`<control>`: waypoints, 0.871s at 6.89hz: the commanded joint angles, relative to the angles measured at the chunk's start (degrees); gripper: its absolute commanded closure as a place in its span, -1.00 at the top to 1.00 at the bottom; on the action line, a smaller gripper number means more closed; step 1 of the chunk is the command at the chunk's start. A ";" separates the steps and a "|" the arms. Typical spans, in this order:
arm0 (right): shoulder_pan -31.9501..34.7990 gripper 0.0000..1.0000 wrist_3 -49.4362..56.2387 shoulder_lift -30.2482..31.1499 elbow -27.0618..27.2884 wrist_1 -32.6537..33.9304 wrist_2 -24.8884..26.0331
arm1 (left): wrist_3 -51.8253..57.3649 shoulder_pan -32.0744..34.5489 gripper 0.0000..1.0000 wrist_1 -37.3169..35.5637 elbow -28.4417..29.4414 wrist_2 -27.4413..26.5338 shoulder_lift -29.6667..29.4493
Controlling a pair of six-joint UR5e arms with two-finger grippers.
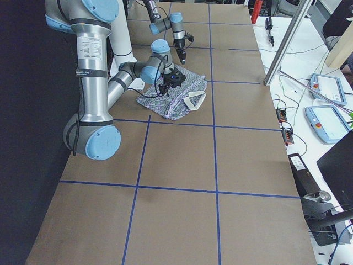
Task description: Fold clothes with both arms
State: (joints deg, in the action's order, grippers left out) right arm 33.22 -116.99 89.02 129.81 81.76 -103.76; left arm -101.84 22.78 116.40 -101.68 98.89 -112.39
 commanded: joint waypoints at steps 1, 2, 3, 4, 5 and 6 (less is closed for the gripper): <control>0.36 1.00 0.45 -0.34 -0.96 0.06 -0.04 | -0.46 -0.98 -0.06 -6.60 -1.41 -1.15 -0.37; 0.27 1.00 0.45 -0.43 -1.49 0.06 0.05 | -0.46 -0.98 0.02 -6.80 -1.41 -1.15 -0.37; 0.27 1.00 0.45 -0.69 -1.66 0.06 0.31 | -0.46 -1.07 0.04 -7.15 -1.33 -1.15 -0.37; 0.27 1.00 0.45 -0.69 -1.58 0.06 0.40 | -0.46 -1.07 0.05 -8.37 -1.41 -1.15 -0.46; 0.27 1.00 0.45 -0.69 -1.58 0.06 0.40 | -0.55 -1.50 0.07 -9.25 -1.33 -1.15 -0.55; 0.10 1.00 0.45 -0.69 -1.67 0.06 0.48 | -0.55 -1.51 0.07 -9.35 -1.41 -1.15 -0.46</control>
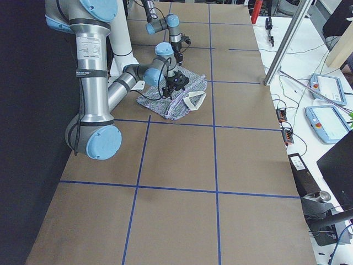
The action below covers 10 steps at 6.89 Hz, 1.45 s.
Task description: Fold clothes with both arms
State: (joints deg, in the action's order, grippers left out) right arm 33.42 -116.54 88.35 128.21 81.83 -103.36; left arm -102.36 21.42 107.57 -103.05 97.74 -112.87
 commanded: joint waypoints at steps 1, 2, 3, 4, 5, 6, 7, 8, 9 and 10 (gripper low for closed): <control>-0.11 1.00 0.00 -0.02 -0.07 0.00 0.09 | -0.12 -0.23 0.07 -0.52 0.04 0.00 0.11; -0.11 1.00 0.00 -0.02 -0.07 0.00 0.09 | -0.12 -1.19 0.06 -0.52 0.04 0.00 0.11; -0.11 1.00 0.00 -0.02 -0.07 0.00 0.09 | -0.21 -1.37 0.02 -0.52 0.04 0.00 0.02; -0.02 1.00 0.00 -0.02 -0.07 0.00 0.09 | -0.73 -1.46 -0.10 -0.52 -0.05 0.00 0.02; -0.02 1.00 0.00 -0.02 -0.07 0.00 0.09 | -1.26 -1.46 -0.40 -0.52 -0.05 0.00 0.02; -0.02 1.00 0.00 -0.02 -0.16 0.00 0.09 | -3.26 -1.55 -0.99 -0.52 -0.14 0.00 -0.07; -0.02 1.00 0.00 -0.02 -0.59 0.00 0.18 | -3.28 -1.55 -1.00 -0.52 -0.14 0.00 -0.07; -0.11 1.00 0.00 -0.02 -0.94 -0.09 0.18 | -3.28 -1.55 -1.00 -0.61 -0.14 0.00 -0.07; -0.11 1.00 0.00 -0.02 -1.03 -0.09 0.26 | -3.02 -1.46 -1.00 -0.61 -1.09 0.00 0.19; -0.11 1.00 0.00 -0.11 -1.04 -0.09 0.26 | -2.24 -1.46 -1.00 -1.39 -1.80 0.00 0.46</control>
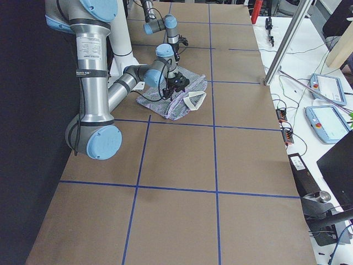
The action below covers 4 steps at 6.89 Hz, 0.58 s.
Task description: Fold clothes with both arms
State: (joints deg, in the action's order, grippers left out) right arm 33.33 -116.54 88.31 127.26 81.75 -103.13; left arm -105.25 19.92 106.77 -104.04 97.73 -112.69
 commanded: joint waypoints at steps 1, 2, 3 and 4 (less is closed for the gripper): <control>-0.01 1.00 0.00 -0.15 -0.08 -0.01 0.03 | 3.96 0.73 -1.00 -2.43 -1.16 -0.09 0.02; 0.07 1.00 0.00 -0.85 -0.17 -0.01 -0.06 | 8.96 2.48 -1.00 -2.45 -0.47 -0.26 -0.07; 0.07 1.00 0.00 -0.86 -0.17 -0.01 -0.06 | 12.92 5.19 -1.00 -2.45 -0.20 -1.05 -0.16; 0.07 1.00 0.09 -0.94 -0.17 -0.01 -0.23 | 18.36 7.48 -1.00 -2.27 0.67 -1.66 -0.51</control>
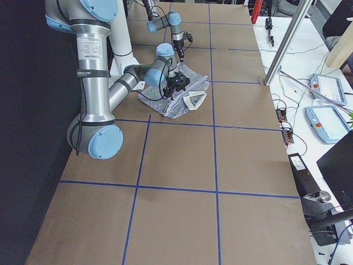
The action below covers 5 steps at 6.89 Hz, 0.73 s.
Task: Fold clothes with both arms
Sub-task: 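Push the shirt's edge with the left gripper toward the right gripper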
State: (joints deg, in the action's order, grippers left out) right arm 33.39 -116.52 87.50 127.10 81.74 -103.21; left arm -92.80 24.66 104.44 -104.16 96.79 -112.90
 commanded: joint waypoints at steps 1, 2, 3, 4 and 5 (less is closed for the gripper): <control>0.01 1.00 0.07 -0.49 -0.01 0.00 -0.32 | 11.18 6.51 -1.00 0.76 5.06 -1.42 -3.18; 0.10 1.00 0.07 -0.93 0.07 -0.35 0.11 | 14.45 11.07 -1.00 3.20 11.81 -1.43 -7.21; 0.10 1.00 0.15 -1.54 0.07 -0.53 -0.06 | 15.88 14.51 -1.00 10.53 20.23 -1.43 -10.73; 0.10 1.00 0.16 -1.98 0.07 -0.53 -0.06 | 15.81 17.07 -1.00 17.22 32.49 -1.43 -17.20; 0.01 1.00 0.24 -2.07 0.16 -0.53 -0.14 | 15.81 18.40 -1.00 22.25 41.23 -1.52 -21.62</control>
State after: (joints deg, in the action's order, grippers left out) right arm 33.46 -116.35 85.70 127.20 81.24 -103.29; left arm -77.26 40.86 120.35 -73.84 95.35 -128.97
